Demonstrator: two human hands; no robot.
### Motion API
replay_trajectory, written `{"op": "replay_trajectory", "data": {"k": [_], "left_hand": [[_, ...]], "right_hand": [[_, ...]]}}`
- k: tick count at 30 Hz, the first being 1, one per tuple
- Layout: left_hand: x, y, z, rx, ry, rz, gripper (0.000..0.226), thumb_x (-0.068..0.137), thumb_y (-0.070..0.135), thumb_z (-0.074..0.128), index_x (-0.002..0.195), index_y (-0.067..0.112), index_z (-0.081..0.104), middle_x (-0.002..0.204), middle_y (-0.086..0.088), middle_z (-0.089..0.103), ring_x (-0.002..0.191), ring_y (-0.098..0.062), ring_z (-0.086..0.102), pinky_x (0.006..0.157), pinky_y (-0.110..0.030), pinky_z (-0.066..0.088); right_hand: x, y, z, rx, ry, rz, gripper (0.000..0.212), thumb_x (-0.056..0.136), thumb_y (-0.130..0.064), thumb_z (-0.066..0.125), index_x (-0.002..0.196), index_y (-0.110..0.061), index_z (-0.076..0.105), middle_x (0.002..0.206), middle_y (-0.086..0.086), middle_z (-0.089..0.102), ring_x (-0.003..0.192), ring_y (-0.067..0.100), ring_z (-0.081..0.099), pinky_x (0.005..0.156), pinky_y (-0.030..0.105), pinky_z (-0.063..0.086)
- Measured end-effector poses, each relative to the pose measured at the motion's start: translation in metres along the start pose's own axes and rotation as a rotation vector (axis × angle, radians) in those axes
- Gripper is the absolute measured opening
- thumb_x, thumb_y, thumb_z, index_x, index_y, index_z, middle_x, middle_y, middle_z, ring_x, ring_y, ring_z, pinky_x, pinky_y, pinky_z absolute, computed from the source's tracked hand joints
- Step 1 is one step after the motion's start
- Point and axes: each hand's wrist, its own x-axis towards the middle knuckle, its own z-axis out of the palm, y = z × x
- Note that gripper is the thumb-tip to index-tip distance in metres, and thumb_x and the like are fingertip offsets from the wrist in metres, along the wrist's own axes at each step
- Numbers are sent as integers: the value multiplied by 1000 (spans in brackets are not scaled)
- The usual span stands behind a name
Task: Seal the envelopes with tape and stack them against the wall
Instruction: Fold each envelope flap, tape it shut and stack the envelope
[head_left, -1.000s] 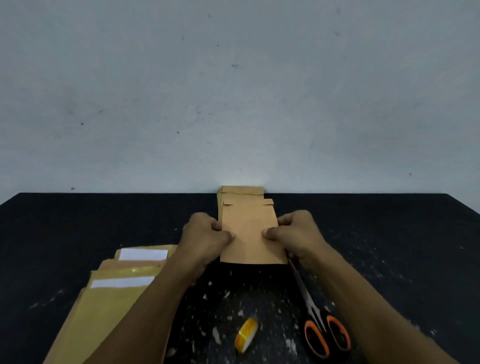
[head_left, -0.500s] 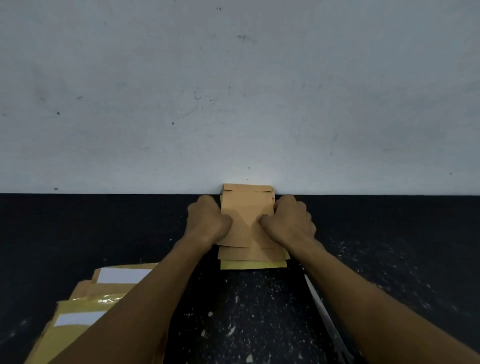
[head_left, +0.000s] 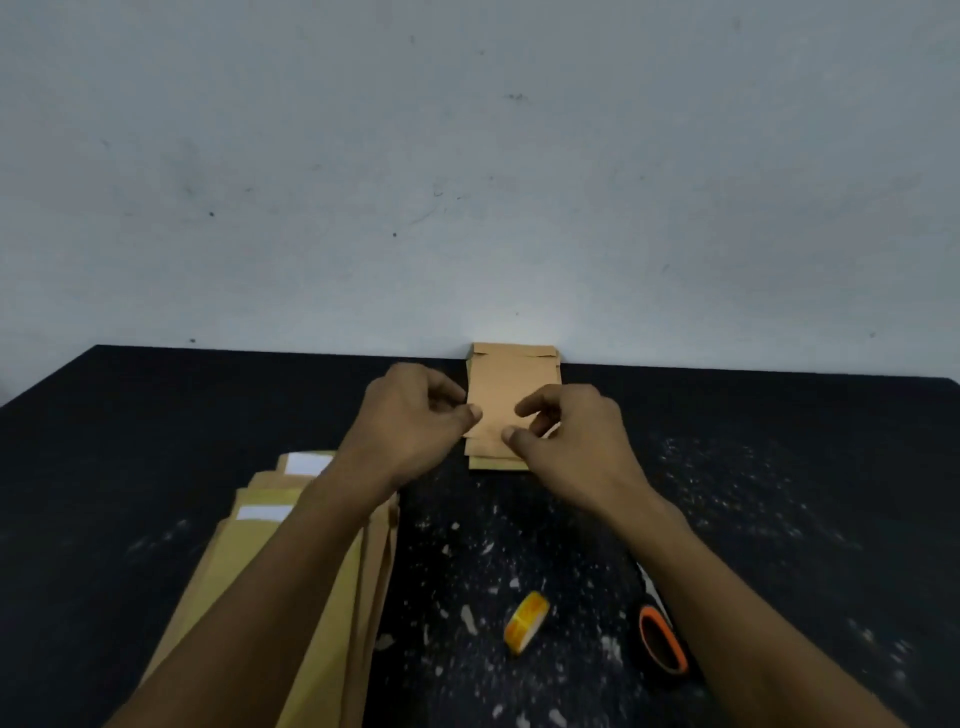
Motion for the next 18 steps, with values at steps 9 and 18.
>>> {"op": "replay_trajectory", "data": {"k": [9, 18], "left_hand": [[-101, -29, -63, 136, 171, -30, 24, 85, 26, 76, 106, 14, 72, 84, 5, 68, 75, -4, 62, 62, -16, 44], [-143, -93, -70, 323, 175, -462, 56, 66, 59, 82, 90, 16, 56, 88, -2, 59, 77, -16, 59, 67, -35, 54]], "right_hand": [[-99, -58, 37, 97, -116, -127, 10, 80, -35, 77, 86, -27, 74, 71, -12, 67, 71, 7, 65, 73, 39, 59], [-142, -64, 49, 99, -142, -78, 9, 83, -32, 77, 91, -28, 75, 75, -13, 67, 73, 3, 63, 72, 30, 58]]}}
